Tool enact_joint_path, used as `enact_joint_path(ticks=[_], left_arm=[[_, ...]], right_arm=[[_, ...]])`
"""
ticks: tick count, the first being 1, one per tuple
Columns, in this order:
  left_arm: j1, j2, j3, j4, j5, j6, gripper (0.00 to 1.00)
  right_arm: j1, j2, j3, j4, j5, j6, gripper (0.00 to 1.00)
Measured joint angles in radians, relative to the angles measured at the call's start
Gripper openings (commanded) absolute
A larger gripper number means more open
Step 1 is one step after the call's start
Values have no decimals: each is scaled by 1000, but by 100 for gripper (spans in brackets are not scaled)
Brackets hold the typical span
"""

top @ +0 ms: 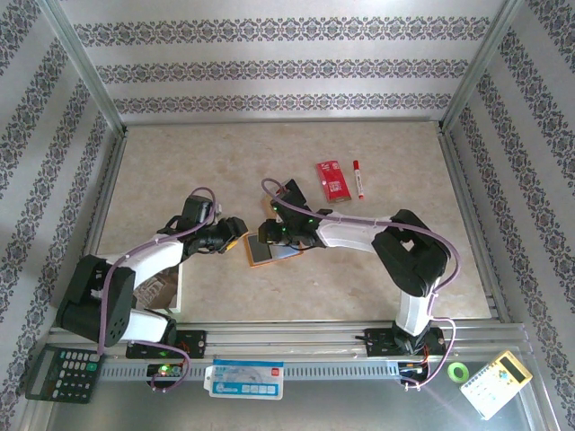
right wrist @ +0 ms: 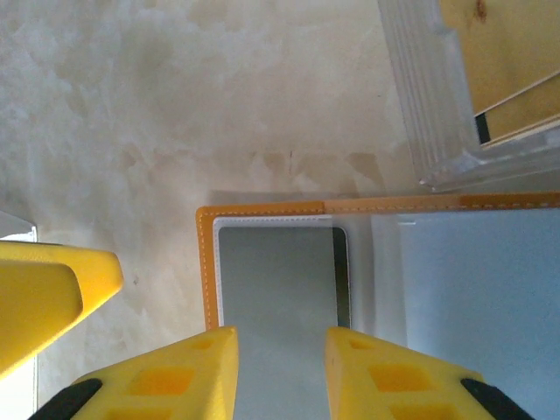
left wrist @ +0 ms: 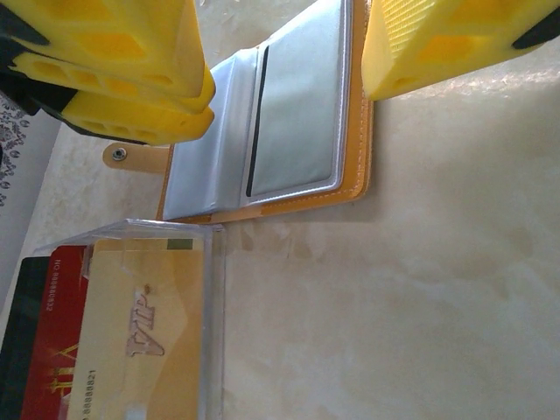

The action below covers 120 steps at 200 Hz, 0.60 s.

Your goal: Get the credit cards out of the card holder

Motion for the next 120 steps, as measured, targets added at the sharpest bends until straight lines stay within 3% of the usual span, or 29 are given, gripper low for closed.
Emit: enact_joint_path(ticks=[73,120], left_arm=[[-1,34,0,21,33,-7,39],[-40,97,18,7,10,6,33]], right_arm=[[1,22,9,-118,87,141,32],[21,5,-35,-74,124,283,32]])
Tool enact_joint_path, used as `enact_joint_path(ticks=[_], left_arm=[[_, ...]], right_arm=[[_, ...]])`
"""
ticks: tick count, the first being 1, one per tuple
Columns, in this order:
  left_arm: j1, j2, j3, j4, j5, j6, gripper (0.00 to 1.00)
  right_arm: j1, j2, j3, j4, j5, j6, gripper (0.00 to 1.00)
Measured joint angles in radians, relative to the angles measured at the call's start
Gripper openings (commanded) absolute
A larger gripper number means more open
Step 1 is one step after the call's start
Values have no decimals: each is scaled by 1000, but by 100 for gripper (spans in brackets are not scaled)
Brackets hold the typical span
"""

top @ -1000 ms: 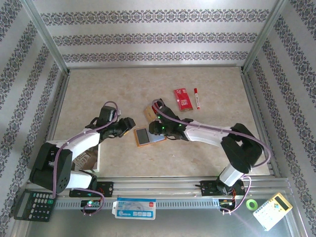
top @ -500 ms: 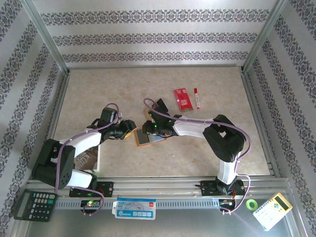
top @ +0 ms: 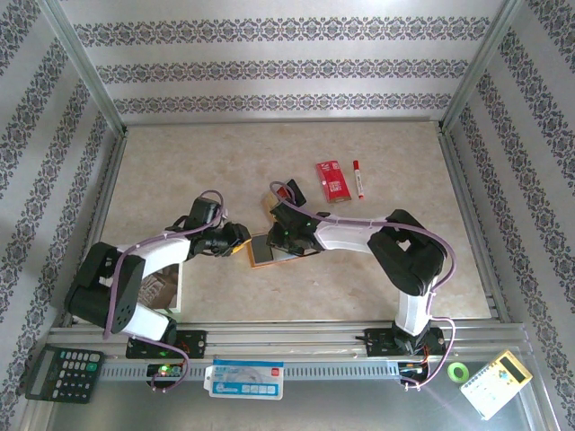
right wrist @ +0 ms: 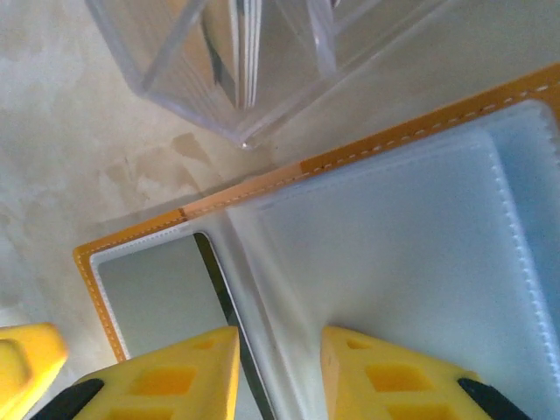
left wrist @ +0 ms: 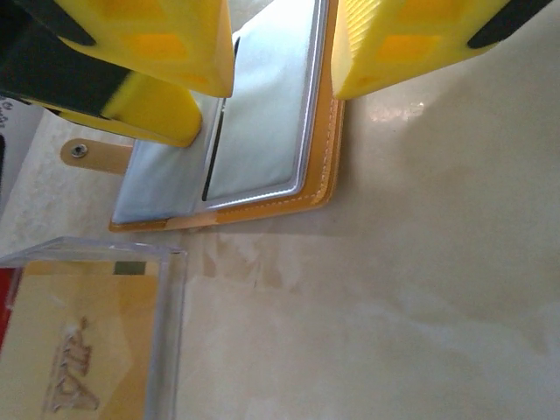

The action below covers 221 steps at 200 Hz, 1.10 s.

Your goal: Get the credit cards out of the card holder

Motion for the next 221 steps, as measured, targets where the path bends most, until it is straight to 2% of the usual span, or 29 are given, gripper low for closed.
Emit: enact_joint_path(ticks=[27,50,81,114,153,221], left_arm=[[-7,32,11,0,0,0,30],[-11,31,17,0,-8,0,28],[-45,6,17,-2,-26,-3,20],[-88,-5,17,-8,-55,-5,16],[-92,3,26,-28,-73,-4,16],[-93,42,80,-76,-102,28,15]], right_arm=[[0,-27,-53,52,4,77,31],[0,-56,-77,73,4,82,32],[-14,-92,-79,124,-48,-5,31],[-37,-71,-70,167,-137,-93,23],[-72,-36,-72,171,-176,-140,17],[-86,-21,-79,171,-201,-174,17]])
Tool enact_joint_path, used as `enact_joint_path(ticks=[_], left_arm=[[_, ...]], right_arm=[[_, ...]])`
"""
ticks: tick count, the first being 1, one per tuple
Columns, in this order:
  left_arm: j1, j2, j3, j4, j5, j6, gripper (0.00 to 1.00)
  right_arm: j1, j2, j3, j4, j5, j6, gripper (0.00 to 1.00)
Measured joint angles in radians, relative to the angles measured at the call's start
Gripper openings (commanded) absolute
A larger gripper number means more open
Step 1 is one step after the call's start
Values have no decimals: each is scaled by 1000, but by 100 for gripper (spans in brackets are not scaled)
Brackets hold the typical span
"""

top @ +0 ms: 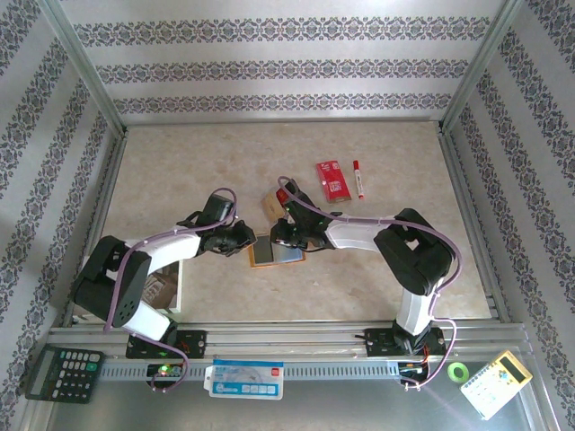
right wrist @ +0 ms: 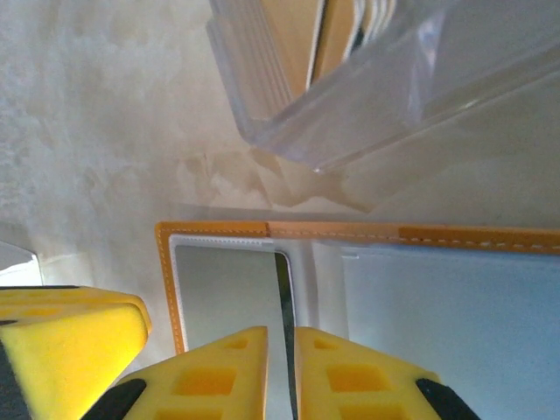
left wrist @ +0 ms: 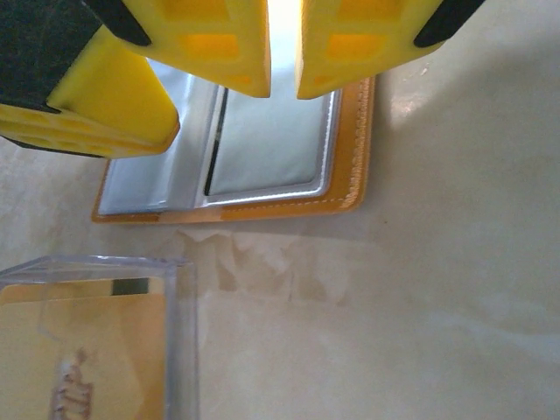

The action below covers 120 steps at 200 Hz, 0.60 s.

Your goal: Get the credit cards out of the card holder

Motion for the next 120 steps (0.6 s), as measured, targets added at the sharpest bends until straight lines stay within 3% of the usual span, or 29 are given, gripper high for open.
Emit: enact_joint_path(ticks=[120], left_arm=[[-4,46,0,-4,0,15,11]], right_arm=[[0,30,0,2,-33,-26,13]])
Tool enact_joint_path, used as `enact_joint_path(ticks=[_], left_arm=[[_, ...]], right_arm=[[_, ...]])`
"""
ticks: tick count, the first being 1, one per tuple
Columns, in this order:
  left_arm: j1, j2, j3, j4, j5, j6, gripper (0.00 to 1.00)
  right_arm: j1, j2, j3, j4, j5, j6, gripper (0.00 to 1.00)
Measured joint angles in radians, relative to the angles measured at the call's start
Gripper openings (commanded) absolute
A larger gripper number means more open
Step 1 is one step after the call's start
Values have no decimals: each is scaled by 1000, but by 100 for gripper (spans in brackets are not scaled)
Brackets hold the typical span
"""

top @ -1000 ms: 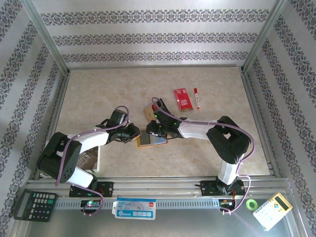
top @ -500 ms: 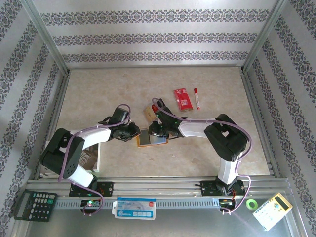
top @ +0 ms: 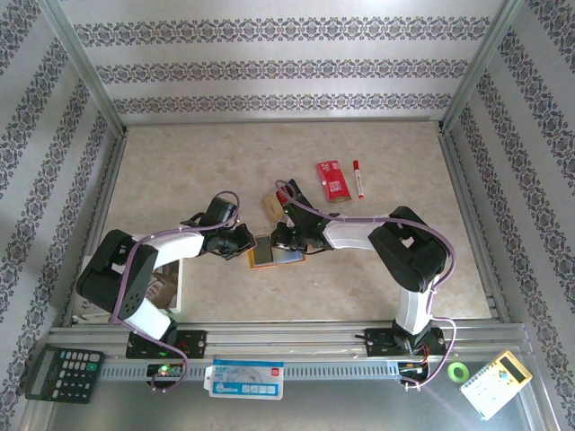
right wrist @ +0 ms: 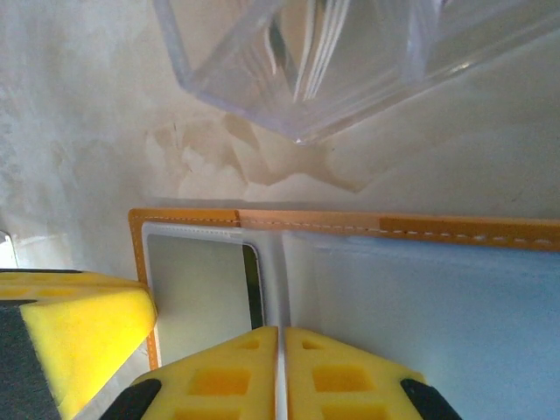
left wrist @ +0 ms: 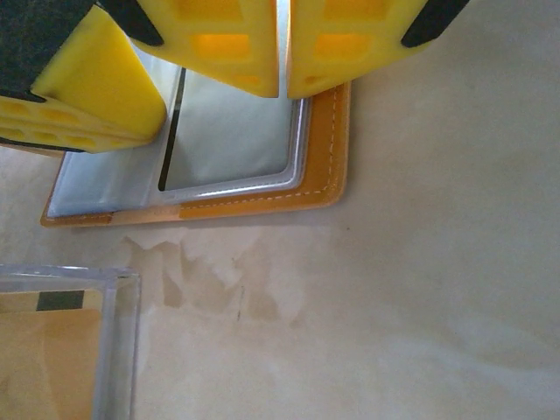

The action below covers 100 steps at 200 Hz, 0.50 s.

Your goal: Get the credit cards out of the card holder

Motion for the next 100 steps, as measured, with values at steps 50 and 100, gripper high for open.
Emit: enact_joint_path(ticks=[50,100], left_arm=[[0,2,-3,0,-13,16,11],[0,5,-8,5,-15,21,10]], right_arm=[[1,0,0,10,-4,-10,15],[1,1,0,14,-8,-6,12]])
